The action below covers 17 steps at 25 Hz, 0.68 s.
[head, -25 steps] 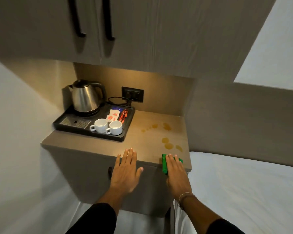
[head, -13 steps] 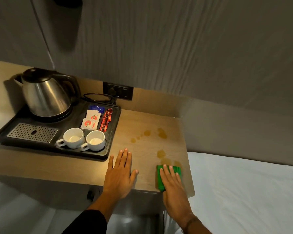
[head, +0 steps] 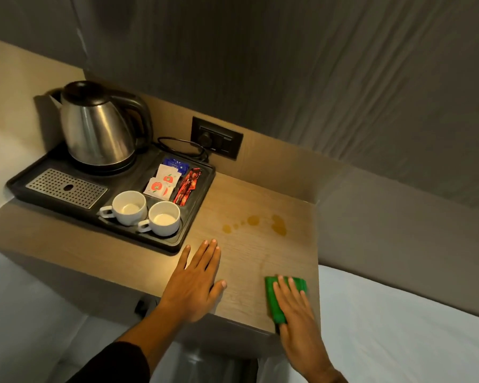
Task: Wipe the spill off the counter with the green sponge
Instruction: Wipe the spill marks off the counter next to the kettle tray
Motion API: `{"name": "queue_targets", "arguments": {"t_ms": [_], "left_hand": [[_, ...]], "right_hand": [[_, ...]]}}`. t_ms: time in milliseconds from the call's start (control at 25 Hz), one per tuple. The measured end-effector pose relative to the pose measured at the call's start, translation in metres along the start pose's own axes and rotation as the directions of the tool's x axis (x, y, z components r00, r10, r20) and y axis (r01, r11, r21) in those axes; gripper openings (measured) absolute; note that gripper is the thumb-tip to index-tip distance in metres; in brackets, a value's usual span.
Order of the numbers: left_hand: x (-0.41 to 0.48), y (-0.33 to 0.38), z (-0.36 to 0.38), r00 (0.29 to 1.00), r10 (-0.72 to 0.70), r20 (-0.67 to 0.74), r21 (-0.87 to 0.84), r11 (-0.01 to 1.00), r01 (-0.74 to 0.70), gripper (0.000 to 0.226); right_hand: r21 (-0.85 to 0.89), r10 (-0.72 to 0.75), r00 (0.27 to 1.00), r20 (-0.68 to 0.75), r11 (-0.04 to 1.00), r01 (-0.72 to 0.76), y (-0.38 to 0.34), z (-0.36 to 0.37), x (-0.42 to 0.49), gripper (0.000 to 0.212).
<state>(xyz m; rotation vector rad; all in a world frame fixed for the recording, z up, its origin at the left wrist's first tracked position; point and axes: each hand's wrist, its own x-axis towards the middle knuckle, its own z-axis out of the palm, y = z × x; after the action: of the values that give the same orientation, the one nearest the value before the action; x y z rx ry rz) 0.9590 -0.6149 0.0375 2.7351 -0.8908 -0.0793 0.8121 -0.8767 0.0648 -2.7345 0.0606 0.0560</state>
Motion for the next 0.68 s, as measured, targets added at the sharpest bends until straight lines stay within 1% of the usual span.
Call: {"name": "queue_targets", "arguments": {"t_ms": [40,120,160,200,240,320,360,400,440,480,560,600,640,680], "left_hand": [[0.003,-0.003,-0.001,0.999,0.030,0.012,0.007,1.000,-0.030,0.081],[0.006,-0.010,-0.003,0.997,0.067,0.041,0.015,0.998,-0.068,0.083],[0.007,-0.012,-0.003,0.997,0.066,0.026,0.015,0.998,-0.067,0.084],[0.008,-0.013,-0.003,0.998,0.057,0.011,0.009,0.998,-0.057,0.084],[0.008,-0.012,-0.002,0.999,0.051,0.006,-0.003,0.999,-0.051,0.084],[0.007,-0.013,0.000,0.999,0.053,0.000,-0.022,0.998,-0.053,0.083],[0.006,-0.013,0.001,0.999,0.053,-0.004,-0.024,0.998,-0.054,0.083],[0.005,-0.014,0.001,0.999,0.052,-0.006,-0.029,0.998,-0.052,0.083],[0.006,-0.013,0.001,0.999,0.049,-0.008,-0.036,0.998,-0.049,0.083],[0.006,-0.013,-0.001,0.999,0.049,-0.008,-0.040,0.998,-0.049,0.084],[0.006,-0.011,-0.003,0.998,0.058,-0.009,-0.044,0.997,-0.059,0.084],[0.006,-0.011,-0.003,0.998,0.058,-0.012,-0.049,0.997,-0.058,0.084],[0.006,-0.012,-0.004,0.998,0.054,-0.014,-0.056,0.997,-0.055,0.084],[0.005,-0.012,-0.003,0.999,0.050,-0.015,-0.063,0.997,-0.051,0.084]], "right_hand": [[0.003,0.020,1.000,-0.021,1.000,-0.020,0.010,-0.005,0.005,0.085],[0.023,0.145,0.983,-0.112,0.989,-0.143,0.007,-0.013,0.043,0.076],[0.066,0.202,0.971,-0.125,0.979,-0.195,-0.008,-0.018,0.062,0.074],[0.089,0.198,0.974,-0.108,0.978,-0.189,-0.024,-0.017,0.073,0.074],[0.090,0.132,0.989,-0.070,0.988,-0.126,-0.037,-0.012,0.074,0.077],[0.030,-0.076,0.996,0.038,0.997,0.075,-0.029,-0.002,0.048,0.084],[0.013,-0.138,0.989,0.061,0.990,0.137,-0.013,-0.005,0.028,0.087],[0.004,-0.153,0.986,0.063,0.988,0.153,0.006,-0.012,0.013,0.086],[0.002,-0.142,0.989,0.046,0.990,0.142,0.023,-0.021,0.014,0.083],[0.010,-0.100,0.995,0.005,0.995,0.100,0.035,-0.029,0.028,0.077],[0.032,0.067,0.992,-0.103,0.997,-0.064,0.031,-0.042,0.081,0.068],[0.051,0.132,0.984,-0.117,0.991,-0.127,0.017,-0.044,0.105,0.068],[0.050,0.135,0.985,-0.107,0.990,-0.130,0.004,-0.040,0.118,0.070],[0.051,0.091,0.992,-0.090,0.995,-0.087,-0.003,-0.031,0.122,0.071]]}}
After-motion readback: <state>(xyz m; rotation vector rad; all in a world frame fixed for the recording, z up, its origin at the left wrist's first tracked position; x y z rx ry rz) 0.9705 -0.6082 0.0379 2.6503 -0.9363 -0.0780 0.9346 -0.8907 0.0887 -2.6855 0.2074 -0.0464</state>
